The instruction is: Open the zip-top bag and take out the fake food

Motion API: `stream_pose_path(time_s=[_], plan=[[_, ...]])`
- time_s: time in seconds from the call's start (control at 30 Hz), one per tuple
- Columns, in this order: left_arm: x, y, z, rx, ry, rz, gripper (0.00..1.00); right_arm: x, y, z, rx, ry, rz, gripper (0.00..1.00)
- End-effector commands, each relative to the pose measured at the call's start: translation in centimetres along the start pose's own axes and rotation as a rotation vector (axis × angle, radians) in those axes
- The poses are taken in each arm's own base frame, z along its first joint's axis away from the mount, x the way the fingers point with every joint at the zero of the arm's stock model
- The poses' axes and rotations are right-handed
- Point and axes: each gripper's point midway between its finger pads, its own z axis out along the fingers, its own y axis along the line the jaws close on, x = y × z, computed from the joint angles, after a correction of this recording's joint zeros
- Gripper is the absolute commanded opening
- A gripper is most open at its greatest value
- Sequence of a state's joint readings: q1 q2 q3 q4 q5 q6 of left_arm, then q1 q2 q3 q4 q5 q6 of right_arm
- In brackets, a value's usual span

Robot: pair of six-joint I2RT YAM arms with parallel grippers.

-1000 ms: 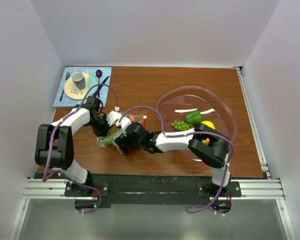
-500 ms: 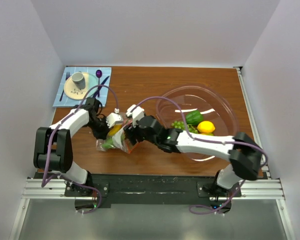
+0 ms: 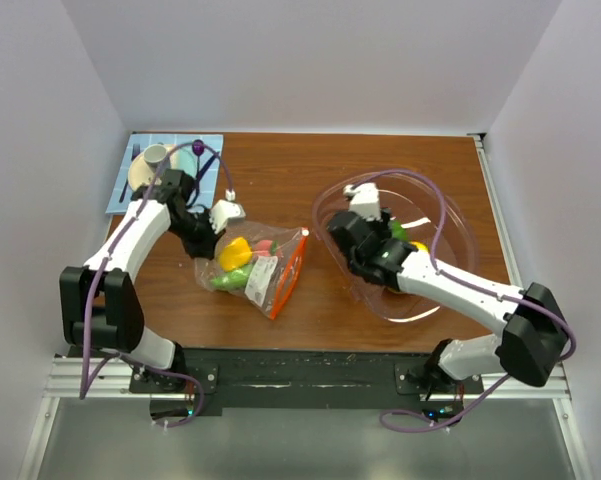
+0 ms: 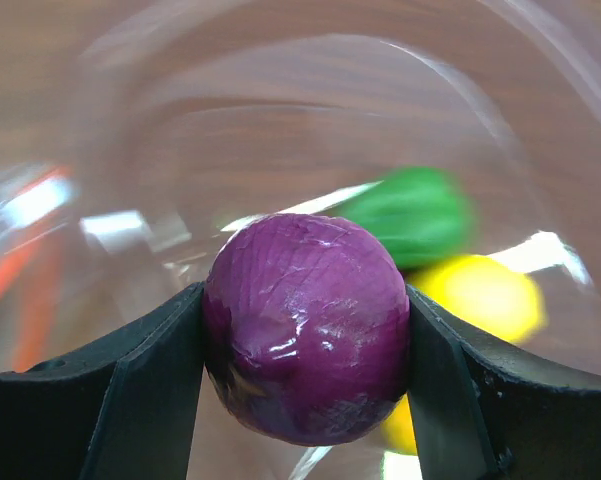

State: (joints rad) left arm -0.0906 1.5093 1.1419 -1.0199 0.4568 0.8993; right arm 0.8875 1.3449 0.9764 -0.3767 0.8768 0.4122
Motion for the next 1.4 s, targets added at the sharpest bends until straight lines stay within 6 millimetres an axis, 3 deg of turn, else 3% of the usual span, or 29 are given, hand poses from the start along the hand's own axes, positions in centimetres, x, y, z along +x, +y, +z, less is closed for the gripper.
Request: stream_pose_path(time_s=[0.0,0.03,0.07,0.13,0.17,0.3,0.33,0.4,0.43,0.57,0.7,0.87,0.93,1.03,1.17,1.2,1.23,1.37], plan=[[-6.1,-3.1,-5.7,0.068,-0.202,0.050,0.00,0.3,-5.2,2.2,0.196,0.030,0.097,0.36],[-6.6,-3.7,-6.5,0.083,-0.218,0.053,0.00,0.5,-5.2,2.5,0.200,0.039,0.084,0.42],[-6.8,-4.1,-6.7,0.092,-0.231,0.058,0.00,0.6,-5.0,2.7,0.198,0.049,0.068,0.64],[-6.1,-4.5,-5.8,0.120,-0.218,0.047,0.00,0.8,-4.2,3.2,0.194,0.073,0.059,0.95],[-5.4,-4.4,-5.2,0.119,-0.200,0.040,0.00,1.1,-4.3,3.2,0.201,0.089,0.045,0.99],[-2.2,-3.8,-2.1,0.108,-0.102,-0.001,0.00,0.3,-3.7,2.4,0.170,0.054,0.050,0.99],[-1.4,-3.5,-1.1,0.099,-0.088,-0.007,0.00,-1.4,-3.4,1.5,0.133,-0.006,0.062,0.99],[-0.4,-2.8,-0.3,0.069,-0.051,-0.015,0.00,-2.0,-1.9,-0.2,0.063,-0.066,0.021,0.99],[0.0,-2.1,0.4,0.050,-0.040,-0.016,0.00,-3.3,-1.6,-1.1,0.034,-0.114,0.016,0.99],[1.6,-0.2,1.8,-0.014,0.025,-0.031,0.00,-4.2,1.7,-4.2,-0.128,-0.177,-0.049,0.99],[2.7,1.6,3.1,-0.068,0.071,-0.032,0.00,-1.8,4.9,-5.4,-0.280,-0.177,-0.128,0.94],[4.8,3.3,4.9,-0.115,0.149,-0.025,0.00,1.9,9.6,-5.4,-0.381,-0.136,-0.232,0.68],[5.3,3.5,5.6,-0.113,0.162,-0.027,0.00,2.3,11.0,-5.3,-0.407,-0.133,-0.247,0.61],[5.5,3.6,6.0,-0.110,0.167,-0.028,0.00,3.2,13.6,-5.0,-0.460,-0.123,-0.273,0.59],[5.6,3.4,5.8,-0.110,0.163,-0.006,0.00,2.8,17.1,-4.5,-0.520,-0.138,-0.271,0.65],[5.7,3.3,5.8,-0.112,0.167,-0.005,0.00,3.6,18.3,-4.3,-0.550,-0.122,-0.294,0.69],[5.7,3.3,5.6,-0.119,0.169,0.008,0.00,3.5,19.0,-4.5,-0.578,-0.118,-0.294,0.79],[6.1,3.2,5.2,-0.131,0.180,0.025,0.00,3.6,22.1,-5.6,-0.703,-0.118,-0.276,0.87]])
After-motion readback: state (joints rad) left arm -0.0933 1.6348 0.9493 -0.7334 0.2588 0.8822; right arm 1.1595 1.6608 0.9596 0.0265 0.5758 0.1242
